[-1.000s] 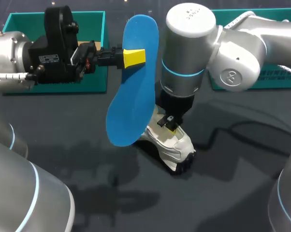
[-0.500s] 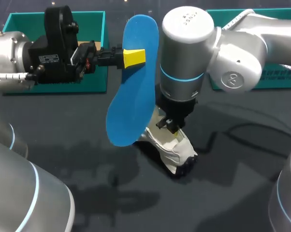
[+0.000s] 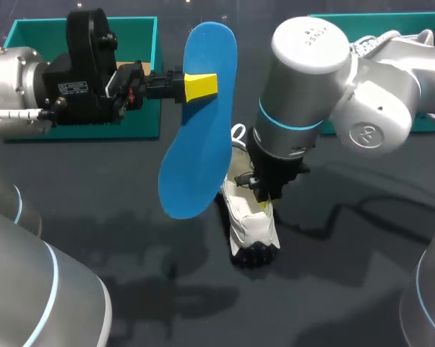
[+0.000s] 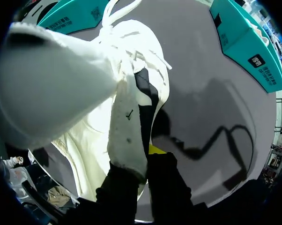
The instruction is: Take the shoe out of the shoebox, open the shoe tongue, remove and reinsert the insole, then place the shoe into the shoebox
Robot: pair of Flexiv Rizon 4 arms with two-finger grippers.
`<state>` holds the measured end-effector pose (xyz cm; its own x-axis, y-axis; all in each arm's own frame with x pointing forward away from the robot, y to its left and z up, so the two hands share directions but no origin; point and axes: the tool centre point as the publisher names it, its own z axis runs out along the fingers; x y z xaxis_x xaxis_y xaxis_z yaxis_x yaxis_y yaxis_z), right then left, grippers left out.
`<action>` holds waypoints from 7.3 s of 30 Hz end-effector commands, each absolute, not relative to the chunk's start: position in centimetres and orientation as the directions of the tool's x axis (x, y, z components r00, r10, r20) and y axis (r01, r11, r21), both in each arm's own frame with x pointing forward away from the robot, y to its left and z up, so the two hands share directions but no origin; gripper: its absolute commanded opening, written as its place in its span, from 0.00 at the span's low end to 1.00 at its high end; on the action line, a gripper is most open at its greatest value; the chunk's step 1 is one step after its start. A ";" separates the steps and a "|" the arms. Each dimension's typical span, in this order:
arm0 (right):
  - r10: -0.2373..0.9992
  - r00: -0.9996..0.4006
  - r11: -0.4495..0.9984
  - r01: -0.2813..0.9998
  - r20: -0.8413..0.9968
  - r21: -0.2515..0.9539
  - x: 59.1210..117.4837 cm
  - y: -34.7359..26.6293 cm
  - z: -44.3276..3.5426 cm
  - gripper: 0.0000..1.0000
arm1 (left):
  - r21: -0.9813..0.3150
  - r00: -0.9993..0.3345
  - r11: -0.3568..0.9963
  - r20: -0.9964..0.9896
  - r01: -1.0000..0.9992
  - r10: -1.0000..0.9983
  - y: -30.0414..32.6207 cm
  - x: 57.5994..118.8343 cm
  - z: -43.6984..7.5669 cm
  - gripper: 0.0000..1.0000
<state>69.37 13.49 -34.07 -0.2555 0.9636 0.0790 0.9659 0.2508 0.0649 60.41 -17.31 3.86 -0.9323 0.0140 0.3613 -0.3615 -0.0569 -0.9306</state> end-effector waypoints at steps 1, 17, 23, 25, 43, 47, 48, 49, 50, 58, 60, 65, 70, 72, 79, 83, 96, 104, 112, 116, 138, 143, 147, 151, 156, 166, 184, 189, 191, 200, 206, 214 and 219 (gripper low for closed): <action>0.959 -0.259 0.250 0.964 0.115 0.089 69.0 12.8 -34.5 0.00 | -0.931 -0.933 -0.058 0.361 -0.361 0.015 -17.3 60.4 3.8 0.00; 0.954 -0.239 0.231 0.971 0.182 0.065 70.5 13.0 -37.4 0.00 | -0.931 -0.933 -0.058 0.361 -0.361 0.015 -17.3 60.4 3.8 0.00; 0.952 -0.222 0.215 0.975 0.210 0.055 71.0 12.9 -38.8 0.00 | -0.931 -0.933 -0.058 0.361 -0.361 0.015 -17.3 60.4 3.8 0.00; 0.951 -0.219 0.214 0.976 0.220 0.048 71.1 12.9 -39.3 0.00 | -0.931 -0.933 -0.058 0.361 -0.361 0.015 -17.3 60.4 3.8 0.00; 0.946 -0.204 0.210 0.978 0.252 0.001 71.1 12.2 -40.3 1.00 | -0.931 -0.933 -0.058 0.361 -0.361 0.015 -17.3 60.4 3.8 0.00; 0.941 -0.182 0.189 0.982 0.287 0.003 70.6 11.4 -38.8 1.00 | -0.931 -0.933 -0.058 0.361 -0.361 0.015 -17.3 60.4 3.8 0.00; 0.941 -0.178 0.185 0.983 0.288 0.003 70.4 11.1 -38.3 1.00 | -0.931 -0.933 -0.058 0.361 -0.361 0.015 -17.3 60.4 3.8 0.00; 0.941 -0.169 0.178 0.984 0.294 -0.003 70.2 10.9 -37.8 1.00 | -0.931 -0.933 -0.058 0.361 -0.361 0.015 -17.3 60.4 3.8 0.00; 0.938 -0.166 0.173 0.985 0.303 0.005 70.0 10.7 -37.3 1.00 | -0.931 -0.933 -0.058 0.361 -0.361 0.015 -17.3 60.4 3.8 0.00; 0.927 -0.135 0.161 0.986 0.350 -0.047 68.9 9.4 -33.5 1.00 | -0.931 -0.933 -0.058 0.361 -0.361 0.015 -17.3 60.4 3.8 0.00; 0.915 -0.133 0.164 0.985 0.380 -0.051 68.6 9.3 -32.7 1.00 | -0.931 -0.933 -0.058 0.361 -0.361 0.015 -17.3 60.4 3.8 0.00; 0.887 -0.110 0.172 0.980 0.448 -0.099 68.4 9.1 -31.1 1.00 | -0.931 -0.933 -0.058 0.361 -0.361 0.015 -17.3 60.4 3.8 0.00; 0.887 -0.110 0.172 0.980 0.448 -0.099 68.4 9.1 -31.1 1.00 | -0.931 -0.933 -0.058 0.361 -0.361 0.015 -17.3 60.4 3.8 0.00; 0.887 -0.110 0.172 0.980 0.448 -0.099 68.4 9.1 -31.1 1.00 | -0.931 -0.933 -0.058 0.361 -0.361 0.015 -17.3 60.4 3.8 0.00; 0.887 -0.110 0.172 0.980 0.448 -0.099 68.4 9.1 -31.1 1.00 | -0.931 -0.933 -0.058 0.361 -0.361 0.015 -17.3 60.4 3.8 0.00; 0.865 -0.098 0.166 0.982 0.492 -0.095 68.3 8.8 -30.5 1.00 | -0.931 -0.933 -0.058 0.361 -0.361 0.015 -17.3 60.4 3.8 0.00; 0.749 -0.115 0.222 0.971 0.652 -0.084 68.4 7.8 -27.7 1.00 | -0.931 -0.933 -0.058 0.361 -0.361 0.015 -17.3 60.4 3.8 0.00; 0.753 -0.125 0.227 0.971 0.646 -0.077 68.4 7.8 -27.6 1.00 | -0.931 -0.933 -0.058 0.361 -0.361 0.015 -17.3 60.4 3.8 0.00; 0.686 -0.059 0.204 0.973 0.725 -0.113 69.4 8.3 -27.2 1.00 | -0.997 -0.997 0.012 0.079 -0.079 -0.001 -17.4 61.3 3.1 0.00; 0.611 -0.049 0.205 0.974 0.790 -0.098 70.0 8.4 -26.1 1.00 | -0.990 -0.990 0.027 -0.136 0.137 0.027 -17.3 62.5 3.1 0.00; 0.510 -0.081 0.214 0.976 0.856 -0.035 70.5 9.3 -24.6 1.00 | -0.929 -0.932 0.079 -0.359 0.362 0.041 -18.0 65.7 1.5 0.00; 0.497 -0.044 0.196 0.979 0.867 -0.063 71.0 9.5 -24.4 1.00 | -0.863 -0.867 0.091 -0.497 0.498 0.036 -18.2 65.7 0.9 0.00; 0.468 -0.039 0.200 0.978 0.883 -0.062 71.3 9.5 -24.1 1.00 | -0.769 -0.777 0.127 -0.628 0.627 0.035 -18.3 66.1 0.0 0.00; 0.448 -0.040 0.209 0.976 0.893 -0.061 71.5 9.4 -23.6 1.00 | -0.696 -0.710 0.168 -0.703 0.698 0.035 -18.5 66.7 -0.9 0.00; 0.400 -0.030 0.214 0.975 0.916 -0.062 71.7 9.3 -23.3 1.00 | -0.590 -0.609 0.214 -0.792 0.778 0.030 -18.6 67.5 -1.4 0.00; 0.359 -0.028 0.226 0.972 0.933 -0.057 72.1 9.3 -23.1 1.00 | -0.528 -0.558 0.281 -0.829 0.801 0.034 -18.5 68.3 -2.1 0.00; 0.318 0.056 0.209 0.970 0.947 -0.128 74.3 10.2 -22.4 1.00 | -0.291 -0.355 0.331 -0.922 0.898 0.154 -20.3 70.6 -7.7 0.00; 0.290 0.064 0.209 0.969 0.955 -0.128 74.6 10.4 -22.1 1.00 | -0.255 -0.325 0.336 -0.930 0.907 0.171 -20.3 70.8 -8.7 0.00; 0.275 0.069 0.207 0.970 0.959 -0.129 74.7 10.4 -22.1 1.00 | -0.261 -0.329 0.337 -0.931 0.905 0.162 -20.4 70.9 -8.8 0.00; 0.274 0.069 0.207 0.970 0.959 -0.129 74.7 10.5 -22.1 1.00 | -0.267 -0.333 0.338 -0.930 0.902 0.155 -20.2 70.9 -8.7 0.00; 0.267 0.080 0.198 0.971 0.960 -0.136 74.8 10.5 -22.2 1.00 | -0.238 -0.310 0.347 -0.936 0.907 0.168 -20.4 70.8 -9.2 0.00; 0.218 0.114 0.167 0.974 0.969 -0.152 75.7 10.9 -22.0 1.00 | -0.078 -0.135 0.312 -0.977 0.947 0.164 -21.1 71.0 -12.9 0.00; 0.176 0.121 0.148 0.978 0.977 -0.148 76.1 10.8 -21.3 1.00 | -0.044 -0.084 0.308 -0.990 0.950 0.117 -21.5 71.9 -14.9 0.00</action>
<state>76.24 10.80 -21.23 0.1198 0.1858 0.9752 0.9765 0.1550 -0.1495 71.51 -20.62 -13.25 -0.1339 0.2140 -0.9676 0.9495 0.3072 -0.0635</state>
